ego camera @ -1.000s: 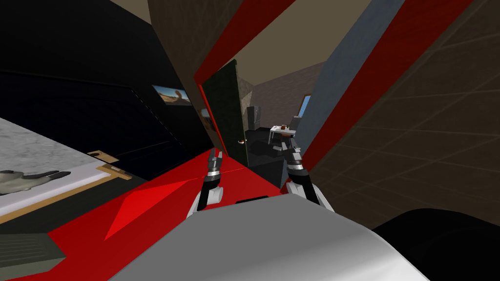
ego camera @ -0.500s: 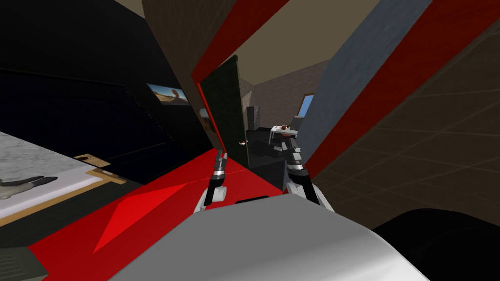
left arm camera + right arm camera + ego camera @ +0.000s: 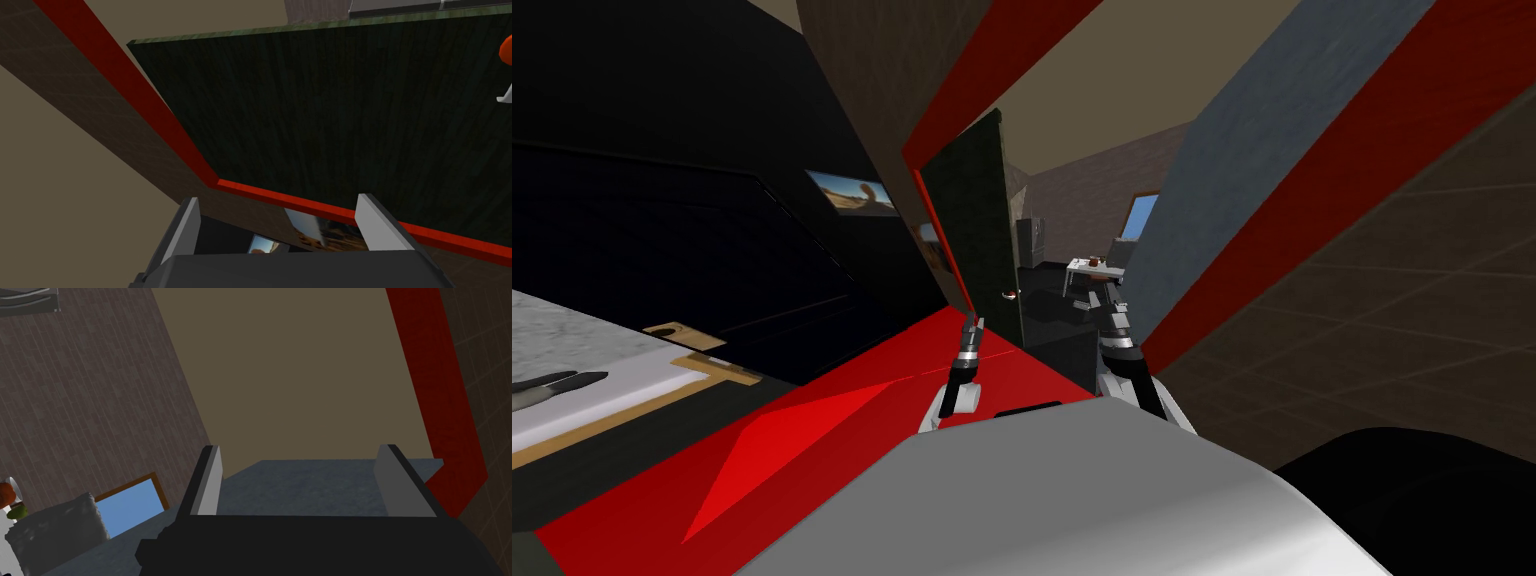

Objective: Push the door open

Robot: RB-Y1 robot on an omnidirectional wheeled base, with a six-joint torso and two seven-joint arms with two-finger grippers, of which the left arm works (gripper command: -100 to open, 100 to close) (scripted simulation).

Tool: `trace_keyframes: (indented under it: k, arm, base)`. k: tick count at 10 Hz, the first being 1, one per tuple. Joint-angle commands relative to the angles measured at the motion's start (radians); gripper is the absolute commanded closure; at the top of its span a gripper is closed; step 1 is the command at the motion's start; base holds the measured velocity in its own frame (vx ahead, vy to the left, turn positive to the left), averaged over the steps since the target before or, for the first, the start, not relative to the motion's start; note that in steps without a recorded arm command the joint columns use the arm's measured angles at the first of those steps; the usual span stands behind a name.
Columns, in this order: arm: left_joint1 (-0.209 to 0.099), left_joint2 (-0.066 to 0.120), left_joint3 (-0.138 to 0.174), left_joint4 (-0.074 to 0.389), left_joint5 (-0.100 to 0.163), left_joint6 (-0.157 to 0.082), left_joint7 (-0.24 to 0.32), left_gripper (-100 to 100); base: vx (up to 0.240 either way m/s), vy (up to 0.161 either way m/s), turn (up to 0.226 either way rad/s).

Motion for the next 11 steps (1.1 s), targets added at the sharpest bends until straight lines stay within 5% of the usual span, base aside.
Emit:
trace_keyframes:
  k: [1, 11]
  arm:
    - [-0.022, 0.002, -0.012, 0.05, -0.005, -0.008, 0.008, -100]
    - [-0.121, 0.007, -0.083, 0.327, -0.036, -0.068, 0.045, -100]
  base:
    - [0.102, 0.07, -0.038]
    - [0.08, 0.069, -0.027]
